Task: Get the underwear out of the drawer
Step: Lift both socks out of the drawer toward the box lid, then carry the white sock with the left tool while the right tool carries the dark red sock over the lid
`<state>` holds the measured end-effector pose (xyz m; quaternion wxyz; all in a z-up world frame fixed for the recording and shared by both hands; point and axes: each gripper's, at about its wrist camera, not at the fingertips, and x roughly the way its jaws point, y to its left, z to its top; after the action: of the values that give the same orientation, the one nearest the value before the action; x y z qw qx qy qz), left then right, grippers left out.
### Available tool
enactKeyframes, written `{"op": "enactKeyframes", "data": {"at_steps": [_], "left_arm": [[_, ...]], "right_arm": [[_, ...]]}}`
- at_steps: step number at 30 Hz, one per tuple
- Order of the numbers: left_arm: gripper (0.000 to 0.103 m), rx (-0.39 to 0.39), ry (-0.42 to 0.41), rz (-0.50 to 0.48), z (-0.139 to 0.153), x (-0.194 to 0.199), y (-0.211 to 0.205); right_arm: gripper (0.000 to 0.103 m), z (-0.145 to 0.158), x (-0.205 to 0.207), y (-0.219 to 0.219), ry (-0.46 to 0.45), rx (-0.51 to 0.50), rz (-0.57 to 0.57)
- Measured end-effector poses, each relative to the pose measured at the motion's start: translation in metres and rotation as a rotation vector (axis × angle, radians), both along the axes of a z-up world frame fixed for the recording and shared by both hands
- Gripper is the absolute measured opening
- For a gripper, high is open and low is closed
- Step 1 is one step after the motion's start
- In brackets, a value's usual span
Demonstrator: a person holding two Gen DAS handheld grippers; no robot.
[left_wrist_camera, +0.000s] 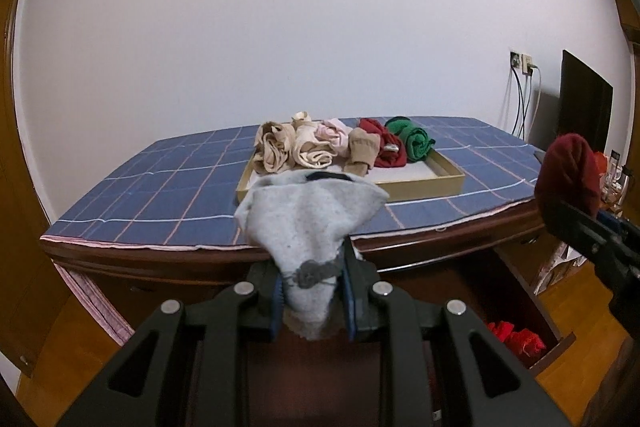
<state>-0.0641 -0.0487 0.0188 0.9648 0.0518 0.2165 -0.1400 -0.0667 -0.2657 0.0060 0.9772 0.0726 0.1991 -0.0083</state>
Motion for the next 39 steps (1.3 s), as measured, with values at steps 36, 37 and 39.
{"op": "enactKeyframes", "data": {"at_steps": [36,37,39], "left_arm": [[0.021,-0.011,0.08,0.008,0.003,0.094,-0.007],[0.021,-0.01,0.076,0.008,0.005,0.098,-0.008],[0.021,-0.011,0.069,0.01,0.009,0.106,-0.008]], "right_arm": [[0.039,-0.002,0.098,-0.024,0.078,-0.008,-0.006],[0.039,-0.001,0.103,-0.023,0.078,-0.008,-0.001],[0.039,0.001,0.115,-0.022,0.079,-0.009,0.012]]}}
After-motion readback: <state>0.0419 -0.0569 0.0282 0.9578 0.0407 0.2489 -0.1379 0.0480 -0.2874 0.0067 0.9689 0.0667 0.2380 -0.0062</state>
